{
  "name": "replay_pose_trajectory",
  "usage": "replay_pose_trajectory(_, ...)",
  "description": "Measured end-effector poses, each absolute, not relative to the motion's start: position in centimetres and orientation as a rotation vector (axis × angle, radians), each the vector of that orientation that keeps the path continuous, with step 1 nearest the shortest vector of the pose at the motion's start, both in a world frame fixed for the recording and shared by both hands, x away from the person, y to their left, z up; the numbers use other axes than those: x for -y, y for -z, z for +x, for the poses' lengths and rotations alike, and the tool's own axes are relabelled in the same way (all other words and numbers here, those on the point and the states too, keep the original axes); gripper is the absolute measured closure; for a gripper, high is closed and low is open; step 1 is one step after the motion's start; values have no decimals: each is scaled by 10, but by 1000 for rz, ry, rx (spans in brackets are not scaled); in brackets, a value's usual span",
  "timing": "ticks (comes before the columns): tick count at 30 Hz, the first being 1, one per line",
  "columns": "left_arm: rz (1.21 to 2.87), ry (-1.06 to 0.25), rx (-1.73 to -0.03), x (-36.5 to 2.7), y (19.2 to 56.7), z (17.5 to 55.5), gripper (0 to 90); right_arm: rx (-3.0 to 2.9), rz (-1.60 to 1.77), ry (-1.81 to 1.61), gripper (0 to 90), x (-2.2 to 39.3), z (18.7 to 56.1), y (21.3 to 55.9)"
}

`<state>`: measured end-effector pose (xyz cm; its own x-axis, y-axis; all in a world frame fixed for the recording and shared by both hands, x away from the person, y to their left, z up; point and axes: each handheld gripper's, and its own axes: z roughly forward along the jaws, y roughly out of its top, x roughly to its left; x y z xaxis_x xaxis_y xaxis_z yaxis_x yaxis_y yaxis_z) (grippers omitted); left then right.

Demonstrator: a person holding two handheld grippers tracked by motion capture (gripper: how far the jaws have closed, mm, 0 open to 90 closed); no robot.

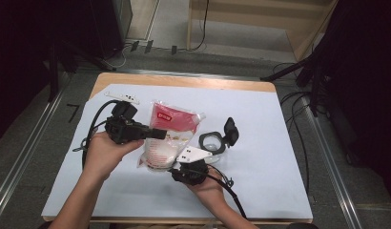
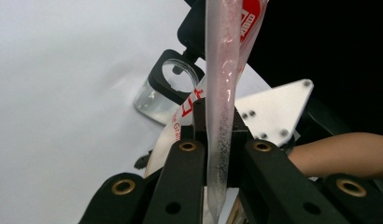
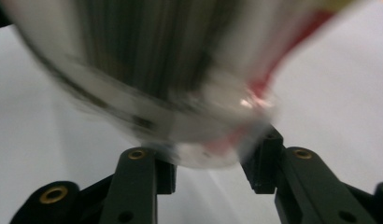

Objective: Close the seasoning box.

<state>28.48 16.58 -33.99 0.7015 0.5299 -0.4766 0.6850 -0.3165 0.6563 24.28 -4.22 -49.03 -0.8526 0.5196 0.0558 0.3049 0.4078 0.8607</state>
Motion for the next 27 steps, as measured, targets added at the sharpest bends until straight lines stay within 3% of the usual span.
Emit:
replay_pose_trajectory(2,2008,214,-931,-157,343,284,881,-2434,632,-1346,529,35,235,485)
replay_pose_trajectory(18,2126,143,-731,-130,348,278,754,-2572,594,-1514,552,30,219,464)
replay_pose_trajectory(24,2127,179,-799,-127,352,280,703,-2614,629,-1583,566,31,218,463)
replay_pose_trajectory(27,2110,240,-866,-121,356,283,723,-2626,622,-1597,567,29,216,463)
